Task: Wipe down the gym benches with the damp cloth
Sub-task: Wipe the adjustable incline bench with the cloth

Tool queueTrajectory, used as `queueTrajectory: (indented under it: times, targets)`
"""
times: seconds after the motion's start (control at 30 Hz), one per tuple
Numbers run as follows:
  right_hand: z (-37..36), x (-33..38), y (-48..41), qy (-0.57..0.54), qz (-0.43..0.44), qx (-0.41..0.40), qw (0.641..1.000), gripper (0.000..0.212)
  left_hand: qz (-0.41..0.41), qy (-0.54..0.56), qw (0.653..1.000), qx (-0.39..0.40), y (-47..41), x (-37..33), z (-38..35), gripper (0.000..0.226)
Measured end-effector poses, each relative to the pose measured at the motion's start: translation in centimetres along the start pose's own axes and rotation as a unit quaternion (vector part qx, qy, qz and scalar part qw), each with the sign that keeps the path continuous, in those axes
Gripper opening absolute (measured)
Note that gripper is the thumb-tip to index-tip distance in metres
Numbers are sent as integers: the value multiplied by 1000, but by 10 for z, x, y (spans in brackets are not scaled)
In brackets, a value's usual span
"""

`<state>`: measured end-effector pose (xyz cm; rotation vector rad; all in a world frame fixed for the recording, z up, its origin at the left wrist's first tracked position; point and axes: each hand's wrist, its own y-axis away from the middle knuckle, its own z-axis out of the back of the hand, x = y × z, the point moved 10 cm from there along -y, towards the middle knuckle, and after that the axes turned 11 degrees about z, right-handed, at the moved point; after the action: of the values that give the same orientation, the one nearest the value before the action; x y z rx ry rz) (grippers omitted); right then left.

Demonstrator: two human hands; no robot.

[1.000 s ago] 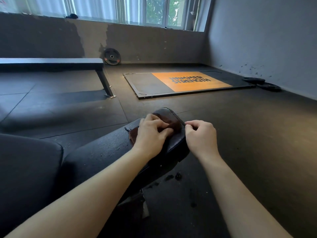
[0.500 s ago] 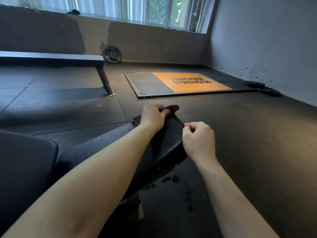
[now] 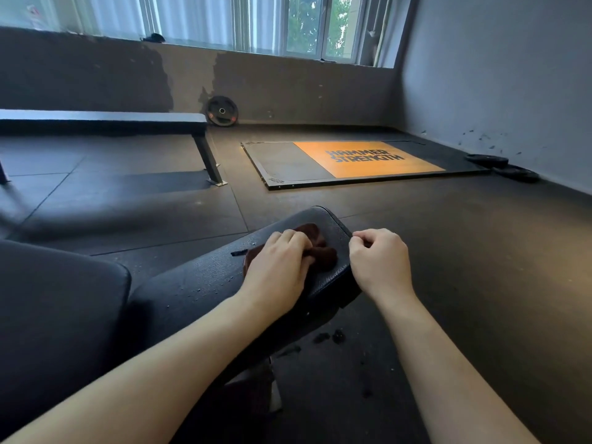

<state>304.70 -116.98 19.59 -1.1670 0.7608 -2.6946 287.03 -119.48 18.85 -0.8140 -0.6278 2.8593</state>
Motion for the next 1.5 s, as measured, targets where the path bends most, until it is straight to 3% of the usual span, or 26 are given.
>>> queueTrajectory:
  times: [0.1, 0.17, 0.3, 0.4, 0.47, 0.57, 0.77, 0.93, 1.03, 1.1, 1.17, 1.27, 1.37, 1.43, 1.5]
  targets:
    - [12, 11, -7, -17, 33, -14, 999, 25, 79, 110, 991, -2, -14, 8, 31, 11]
    - [15, 21, -9, -59, 47, -1, 997, 31, 141, 227, 964, 1, -18, 23, 51, 9]
    - [2, 41, -2, -137, 75, 66, 986, 43, 200, 468, 860, 28, -6, 42, 66, 12]
    - [-21, 58, 9, -228, 79, 161, 957, 52, 202, 561, 800, 63, 4, 38, 68, 13]
    - [-31, 68, 17, -277, 72, 212, 935, 38, 203, 595, 773, 87, 8, 33, 70, 15]
    - [-30, 79, 21, -295, 72, 197, 932, 14, 212, 611, 755, 105, 12, 35, 73, 16]
    - [-31, 83, 23, -325, 11, 171, 930, 16, 314, 569, 754, 96, 18, 68, 61, 20]
    - [-31, 79, 22, -311, -19, 120, 943, 19, 415, 545, 713, 148, 32, 86, 35, 43]
    - [-29, 71, 20, -292, -45, 93, 951, 28, 365, 497, 770, 164, 27, 90, 39, 46]
    - [-26, 65, 20, -256, -58, 79, 962, 38, 316, 429, 831, 163, 24, 93, 47, 72]
    - [-20, 64, 21, -217, -51, 70, 972, 48, 252, 354, 885, 169, 22, 83, 55, 82]
    - [-18, 75, 23, -219, -12, 99, 971, 47, 165, 251, 946, 121, 19, 68, 71, 51]
    - [-21, 91, 30, -126, 61, 200, 970, 42, 138, 192, 971, 34, 16, 68, 88, 11]
    - [-21, 95, 33, -61, 100, 216, 969, 26, 146, 188, 971, 24, 13, 69, 93, 6]
    - [-19, 95, 32, -38, 114, 203, 972, 11, 157, 257, 952, 45, 14, 67, 92, 12]
